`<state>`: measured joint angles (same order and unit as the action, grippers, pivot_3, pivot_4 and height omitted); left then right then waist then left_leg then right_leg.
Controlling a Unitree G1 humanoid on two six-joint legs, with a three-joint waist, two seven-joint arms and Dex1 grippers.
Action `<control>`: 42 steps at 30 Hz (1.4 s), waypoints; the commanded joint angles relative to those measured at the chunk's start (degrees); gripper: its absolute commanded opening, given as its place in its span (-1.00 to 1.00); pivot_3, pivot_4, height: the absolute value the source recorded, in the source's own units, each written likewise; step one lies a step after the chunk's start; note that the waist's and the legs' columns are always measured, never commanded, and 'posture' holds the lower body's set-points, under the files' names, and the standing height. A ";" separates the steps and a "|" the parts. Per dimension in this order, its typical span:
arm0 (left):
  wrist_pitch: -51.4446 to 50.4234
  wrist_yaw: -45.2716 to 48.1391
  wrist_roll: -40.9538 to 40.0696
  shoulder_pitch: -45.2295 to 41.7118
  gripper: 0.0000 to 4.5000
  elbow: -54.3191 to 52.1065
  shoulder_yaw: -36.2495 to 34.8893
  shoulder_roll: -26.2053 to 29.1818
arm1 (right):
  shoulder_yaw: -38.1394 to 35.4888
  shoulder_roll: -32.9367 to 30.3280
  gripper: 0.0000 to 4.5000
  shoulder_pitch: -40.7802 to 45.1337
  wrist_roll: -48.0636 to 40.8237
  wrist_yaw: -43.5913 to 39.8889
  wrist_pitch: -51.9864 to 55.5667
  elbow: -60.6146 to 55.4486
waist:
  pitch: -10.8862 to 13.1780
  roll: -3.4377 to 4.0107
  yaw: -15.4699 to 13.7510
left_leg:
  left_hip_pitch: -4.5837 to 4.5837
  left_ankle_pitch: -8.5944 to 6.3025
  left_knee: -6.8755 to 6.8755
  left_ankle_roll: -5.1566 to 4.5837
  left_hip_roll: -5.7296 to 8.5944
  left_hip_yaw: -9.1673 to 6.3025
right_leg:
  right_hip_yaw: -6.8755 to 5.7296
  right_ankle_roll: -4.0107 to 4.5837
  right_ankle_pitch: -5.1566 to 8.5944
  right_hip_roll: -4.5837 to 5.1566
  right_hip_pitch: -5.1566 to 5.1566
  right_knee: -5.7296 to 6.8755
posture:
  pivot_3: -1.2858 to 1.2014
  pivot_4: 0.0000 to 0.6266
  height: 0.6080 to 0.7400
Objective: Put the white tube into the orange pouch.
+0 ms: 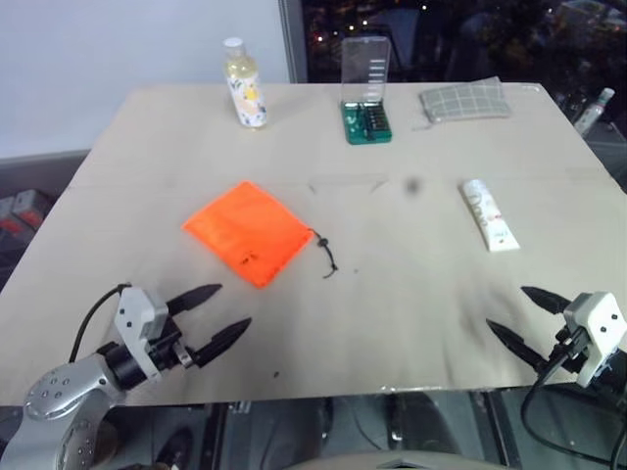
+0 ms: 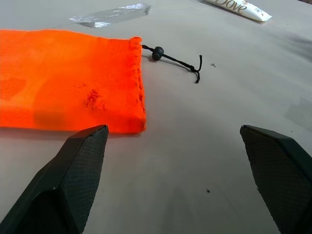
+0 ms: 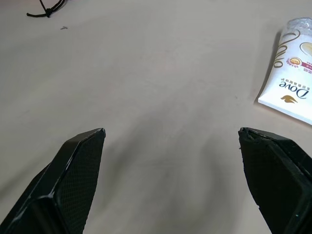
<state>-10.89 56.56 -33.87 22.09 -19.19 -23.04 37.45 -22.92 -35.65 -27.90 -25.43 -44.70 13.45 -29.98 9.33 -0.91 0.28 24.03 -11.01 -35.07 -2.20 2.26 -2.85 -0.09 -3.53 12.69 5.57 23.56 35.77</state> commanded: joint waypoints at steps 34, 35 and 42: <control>-21.20 -27.16 34.67 -28.32 1.00 -10.01 23.00 4.04 | 26.40 4.17 0.97 33.79 5.97 -0.20 -0.45 4.40 | 0.09 -0.14 -1.34 | -0.05 0.14 -0.29 -0.23 -0.22 0.13 | -0.65 -0.07 -0.25 -0.54 -0.22 0.06 | 0.03 -0.52 1.00; -22.77 -27.87 36.54 -30.67 1.00 -10.68 25.73 3.47 | 26.40 4.15 0.97 33.89 5.96 -0.15 -0.50 4.34 | 0.09 -0.14 -1.25 | -0.06 0.14 -0.32 -0.23 -0.22 0.13 | -0.65 -0.09 -0.26 -0.55 -0.22 0.07 | 0.03 -0.52 1.00; -34.10 -28.01 39.82 -37.88 1.00 -15.85 33.65 0.13 | 26.07 2.62 0.97 32.21 3.86 -2.90 -0.68 1.62 | 0.12 -0.17 -0.86 | -0.09 0.13 -0.32 -0.20 -0.32 0.24 | -0.51 -0.12 -0.30 -0.65 -0.23 0.10 | 0.03 -0.52 1.00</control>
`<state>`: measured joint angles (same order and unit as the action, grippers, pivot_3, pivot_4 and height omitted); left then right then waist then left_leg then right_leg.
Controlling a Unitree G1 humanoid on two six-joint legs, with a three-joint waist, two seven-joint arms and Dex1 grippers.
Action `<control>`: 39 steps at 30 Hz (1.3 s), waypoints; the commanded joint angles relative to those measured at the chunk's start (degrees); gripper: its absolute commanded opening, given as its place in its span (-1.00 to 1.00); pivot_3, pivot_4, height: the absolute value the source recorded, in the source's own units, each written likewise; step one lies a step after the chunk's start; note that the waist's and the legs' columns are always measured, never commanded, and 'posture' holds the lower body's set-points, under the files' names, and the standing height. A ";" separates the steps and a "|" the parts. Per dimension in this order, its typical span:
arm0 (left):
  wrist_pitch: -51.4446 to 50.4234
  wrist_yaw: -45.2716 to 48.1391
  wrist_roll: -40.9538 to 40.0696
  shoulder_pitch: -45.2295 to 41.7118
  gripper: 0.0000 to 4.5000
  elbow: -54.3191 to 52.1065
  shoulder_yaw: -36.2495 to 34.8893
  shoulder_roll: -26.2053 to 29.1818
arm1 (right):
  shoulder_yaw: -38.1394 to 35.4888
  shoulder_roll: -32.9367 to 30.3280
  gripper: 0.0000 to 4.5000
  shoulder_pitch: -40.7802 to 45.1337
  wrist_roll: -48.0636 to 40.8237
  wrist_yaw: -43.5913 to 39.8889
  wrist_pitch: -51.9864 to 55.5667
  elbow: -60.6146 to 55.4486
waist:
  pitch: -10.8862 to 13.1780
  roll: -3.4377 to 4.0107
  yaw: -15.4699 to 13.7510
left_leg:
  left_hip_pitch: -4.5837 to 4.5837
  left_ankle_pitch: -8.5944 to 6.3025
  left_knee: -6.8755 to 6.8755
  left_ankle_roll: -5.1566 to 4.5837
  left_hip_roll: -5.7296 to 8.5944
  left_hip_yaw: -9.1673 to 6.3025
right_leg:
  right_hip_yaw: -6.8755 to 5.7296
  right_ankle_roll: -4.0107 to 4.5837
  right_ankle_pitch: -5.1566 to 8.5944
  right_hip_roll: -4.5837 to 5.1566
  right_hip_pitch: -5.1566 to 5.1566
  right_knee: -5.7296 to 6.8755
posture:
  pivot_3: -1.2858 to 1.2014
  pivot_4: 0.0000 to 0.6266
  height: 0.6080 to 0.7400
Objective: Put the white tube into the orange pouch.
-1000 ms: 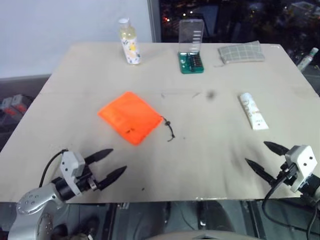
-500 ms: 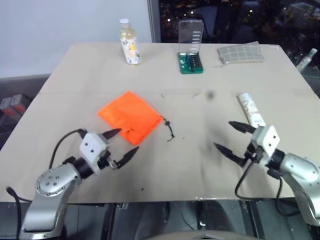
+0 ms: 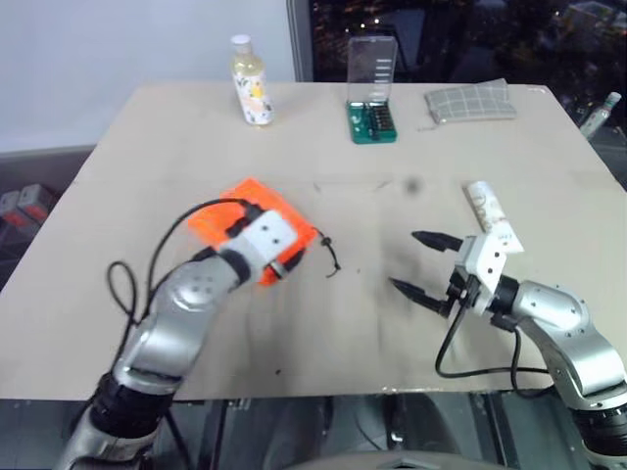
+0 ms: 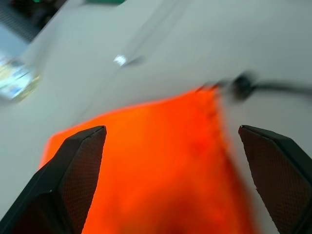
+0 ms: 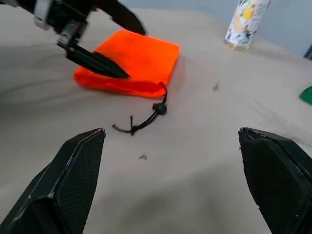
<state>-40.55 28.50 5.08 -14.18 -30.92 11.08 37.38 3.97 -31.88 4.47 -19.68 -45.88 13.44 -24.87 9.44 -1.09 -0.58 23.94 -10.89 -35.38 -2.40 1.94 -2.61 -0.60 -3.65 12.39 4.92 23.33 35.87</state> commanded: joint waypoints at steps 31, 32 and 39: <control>-1.14 -11.52 21.65 5.48 1.00 -0.69 9.69 0.49 | -2.25 -2.79 0.97 0.47 -3.76 -2.18 2.42 -4.57 | 0.04 -0.06 -0.21 | -0.04 -0.01 -0.04 0.01 -0.13 0.17 | 0.10 0.03 0.00 -0.02 0.03 0.03 | 0.03 -0.52 1.00; -0.38 -12.15 22.47 5.90 1.00 -0.36 9.43 0.35 | -2.26 -2.80 0.97 0.49 -3.77 -2.18 2.41 -4.53 | 0.04 -0.06 -0.23 | -0.04 -0.01 -0.04 0.01 -0.13 0.18 | 0.11 0.03 0.00 -0.02 0.03 0.03 | 0.03 -0.52 1.00; 3.85 -14.95 28.05 9.19 1.00 -1.10 7.73 -0.11 | -2.67 -2.99 0.97 -0.05 -4.05 -2.00 2.50 -4.89 | 0.04 -0.06 -0.27 | -0.05 -0.01 -0.05 0.01 -0.13 0.21 | 0.11 0.05 -0.01 0.03 0.03 0.03 | 0.03 -0.52 1.00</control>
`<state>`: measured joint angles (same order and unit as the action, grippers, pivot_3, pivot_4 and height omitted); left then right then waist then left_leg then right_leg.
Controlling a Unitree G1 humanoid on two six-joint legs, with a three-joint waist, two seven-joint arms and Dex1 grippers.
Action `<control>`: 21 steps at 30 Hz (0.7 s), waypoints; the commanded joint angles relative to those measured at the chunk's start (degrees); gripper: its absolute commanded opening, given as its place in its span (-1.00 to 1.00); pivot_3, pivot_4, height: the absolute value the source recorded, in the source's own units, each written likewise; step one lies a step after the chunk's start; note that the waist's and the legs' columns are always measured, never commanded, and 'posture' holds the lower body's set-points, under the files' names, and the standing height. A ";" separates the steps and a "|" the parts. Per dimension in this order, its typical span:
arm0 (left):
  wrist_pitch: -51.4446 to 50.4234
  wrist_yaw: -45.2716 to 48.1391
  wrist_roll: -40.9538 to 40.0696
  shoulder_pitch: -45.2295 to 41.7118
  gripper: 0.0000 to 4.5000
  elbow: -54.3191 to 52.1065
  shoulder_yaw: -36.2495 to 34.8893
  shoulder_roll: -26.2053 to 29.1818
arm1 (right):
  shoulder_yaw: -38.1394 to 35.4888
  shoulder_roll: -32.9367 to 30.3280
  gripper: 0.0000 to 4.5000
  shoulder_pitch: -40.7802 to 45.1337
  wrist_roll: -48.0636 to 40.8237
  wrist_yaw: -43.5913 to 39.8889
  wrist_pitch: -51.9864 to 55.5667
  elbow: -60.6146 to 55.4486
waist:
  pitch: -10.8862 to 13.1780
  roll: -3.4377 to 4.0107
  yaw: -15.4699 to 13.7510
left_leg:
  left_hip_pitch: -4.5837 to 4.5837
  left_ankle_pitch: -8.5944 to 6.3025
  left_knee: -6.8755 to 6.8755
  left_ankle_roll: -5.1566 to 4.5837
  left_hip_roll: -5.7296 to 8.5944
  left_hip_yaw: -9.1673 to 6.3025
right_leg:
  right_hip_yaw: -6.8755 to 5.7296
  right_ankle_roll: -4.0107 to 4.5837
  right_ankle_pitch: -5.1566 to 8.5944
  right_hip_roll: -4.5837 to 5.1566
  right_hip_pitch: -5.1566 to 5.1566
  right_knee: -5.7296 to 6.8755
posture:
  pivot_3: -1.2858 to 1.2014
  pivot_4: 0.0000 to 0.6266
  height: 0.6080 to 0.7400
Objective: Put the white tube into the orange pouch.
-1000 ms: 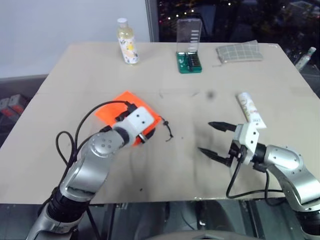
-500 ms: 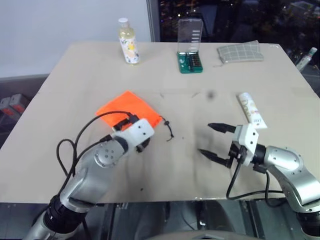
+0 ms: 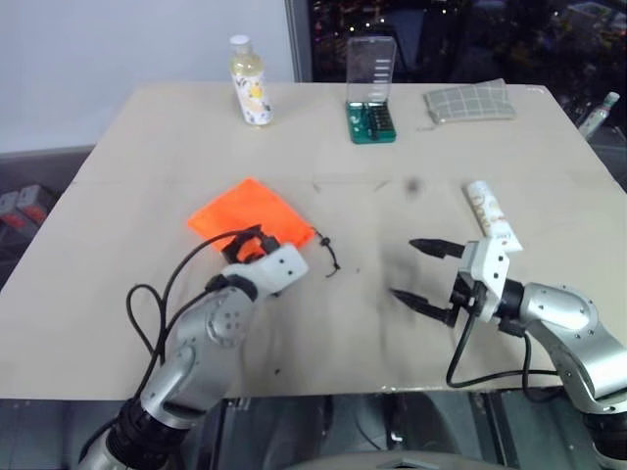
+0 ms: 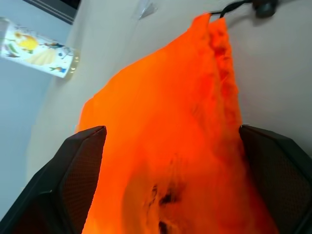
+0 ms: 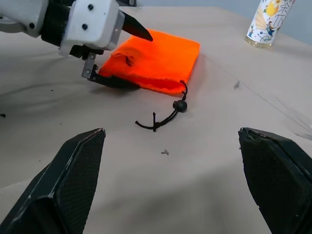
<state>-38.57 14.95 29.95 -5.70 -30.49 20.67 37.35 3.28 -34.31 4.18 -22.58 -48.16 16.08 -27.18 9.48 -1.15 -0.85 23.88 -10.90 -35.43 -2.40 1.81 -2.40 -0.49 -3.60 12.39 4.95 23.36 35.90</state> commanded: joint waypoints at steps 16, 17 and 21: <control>7.37 -0.35 5.24 2.35 1.00 -0.04 -7.89 -4.04 | -2.08 -0.70 0.97 -0.50 -1.16 0.75 -0.75 -2.46 | 0.00 0.00 -0.02 | 0.00 0.00 0.00 0.00 0.00 0.03 | 0.00 -0.01 -0.02 0.01 0.01 0.00 | 0.03 -0.52 1.00; 7.49 0.09 5.42 2.39 1.00 0.62 -7.65 -4.04 | -1.98 -0.61 0.97 -0.51 -1.10 0.86 -0.80 -2.45 | 0.00 0.00 -0.02 | 0.00 0.00 0.00 0.00 0.01 0.03 | 0.00 -0.01 -0.02 0.02 0.00 0.00 | 0.03 -0.52 1.00; 7.82 1.64 3.37 1.19 0.54 2.91 -7.88 -5.97 | -1.58 -0.21 1.00 -0.60 -0.94 1.45 -0.89 -2.61 | 0.00 0.00 -0.02 | -0.01 0.00 -0.01 0.00 0.01 0.04 | -0.01 -0.01 -0.02 0.01 0.00 0.01 | 0.03 -0.52 1.00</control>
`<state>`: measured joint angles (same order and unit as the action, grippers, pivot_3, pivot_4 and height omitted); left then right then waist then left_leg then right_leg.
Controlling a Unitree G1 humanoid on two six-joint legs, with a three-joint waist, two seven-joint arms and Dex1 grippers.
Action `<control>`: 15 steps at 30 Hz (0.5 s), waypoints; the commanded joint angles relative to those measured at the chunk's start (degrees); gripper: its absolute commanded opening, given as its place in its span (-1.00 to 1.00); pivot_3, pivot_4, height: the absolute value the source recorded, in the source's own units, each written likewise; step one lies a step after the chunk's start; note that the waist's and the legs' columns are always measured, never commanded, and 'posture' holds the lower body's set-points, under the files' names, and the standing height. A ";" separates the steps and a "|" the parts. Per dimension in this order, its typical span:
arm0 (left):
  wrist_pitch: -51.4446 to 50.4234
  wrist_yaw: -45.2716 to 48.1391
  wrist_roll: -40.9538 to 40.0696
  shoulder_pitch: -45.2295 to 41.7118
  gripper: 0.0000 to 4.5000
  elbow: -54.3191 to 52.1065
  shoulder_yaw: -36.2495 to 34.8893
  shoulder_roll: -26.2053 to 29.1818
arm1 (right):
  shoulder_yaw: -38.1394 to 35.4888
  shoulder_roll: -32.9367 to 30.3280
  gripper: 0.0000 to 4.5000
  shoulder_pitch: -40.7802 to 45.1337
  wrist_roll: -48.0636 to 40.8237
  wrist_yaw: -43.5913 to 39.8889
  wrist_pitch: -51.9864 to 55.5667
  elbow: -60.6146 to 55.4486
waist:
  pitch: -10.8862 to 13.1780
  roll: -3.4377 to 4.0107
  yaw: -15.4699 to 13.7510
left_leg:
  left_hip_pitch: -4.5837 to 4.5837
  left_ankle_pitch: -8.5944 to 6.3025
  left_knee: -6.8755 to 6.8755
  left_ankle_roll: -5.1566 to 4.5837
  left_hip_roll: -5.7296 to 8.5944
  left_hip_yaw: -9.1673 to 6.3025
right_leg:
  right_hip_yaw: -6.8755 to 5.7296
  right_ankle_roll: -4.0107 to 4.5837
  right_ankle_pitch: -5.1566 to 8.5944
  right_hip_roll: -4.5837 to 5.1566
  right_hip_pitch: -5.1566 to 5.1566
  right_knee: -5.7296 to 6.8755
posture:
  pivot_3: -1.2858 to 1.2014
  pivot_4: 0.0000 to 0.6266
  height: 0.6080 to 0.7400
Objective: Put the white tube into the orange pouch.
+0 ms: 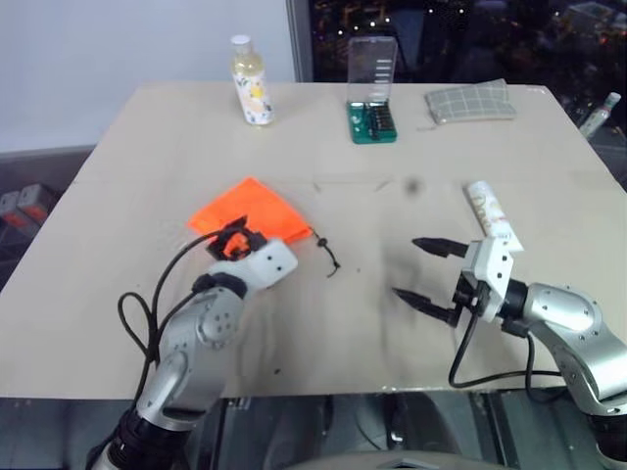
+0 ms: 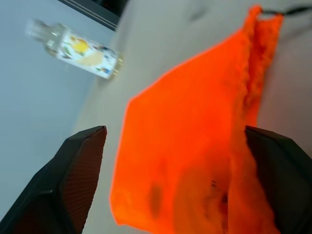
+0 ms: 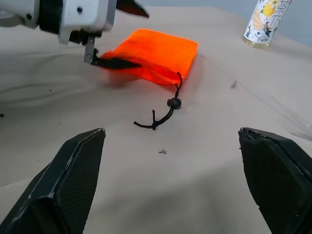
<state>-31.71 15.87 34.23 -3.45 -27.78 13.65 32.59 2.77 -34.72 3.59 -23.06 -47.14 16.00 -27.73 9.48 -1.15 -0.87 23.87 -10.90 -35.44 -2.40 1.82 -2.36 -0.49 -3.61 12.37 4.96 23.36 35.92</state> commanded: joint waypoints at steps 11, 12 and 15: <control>1.79 11.75 -19.35 -3.27 -0.99 0.14 -10.64 -4.40 | -0.89 0.65 1.00 -0.56 0.42 1.87 -1.35 -2.23 | -0.01 -0.01 0.04 | -0.01 0.00 -0.02 0.00 -0.01 0.01 | 0.01 0.00 -0.01 -0.01 0.00 0.01 | 0.03 -0.52 1.00; 1.85 12.91 -20.65 -3.29 -0.99 0.13 -11.33 -3.89 | -0.81 0.72 1.00 -0.56 0.55 1.97 -1.45 -2.17 | -0.01 -0.01 0.04 | -0.01 0.00 -0.02 0.00 -0.02 0.01 | 0.01 0.00 -0.01 0.00 0.00 0.01 | 0.03 -0.52 1.00; 3.40 15.09 -24.43 -3.53 -0.88 0.79 -13.89 -2.79 | -0.67 1.10 1.00 -0.58 0.86 2.25 -1.67 -1.99 | -0.01 -0.01 0.04 | -0.01 0.00 -0.03 0.00 -0.01 0.01 | 0.01 0.00 -0.01 -0.01 0.00 0.01 | 0.03 -0.52 1.00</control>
<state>-29.68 29.80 12.07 -6.34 -25.81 1.96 29.11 2.80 -33.78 3.10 -22.17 -45.36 15.52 -27.76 9.47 -1.16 -0.83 23.86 -10.90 -35.47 -2.40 1.81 -2.35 -0.49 -3.61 12.36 4.94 23.36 35.93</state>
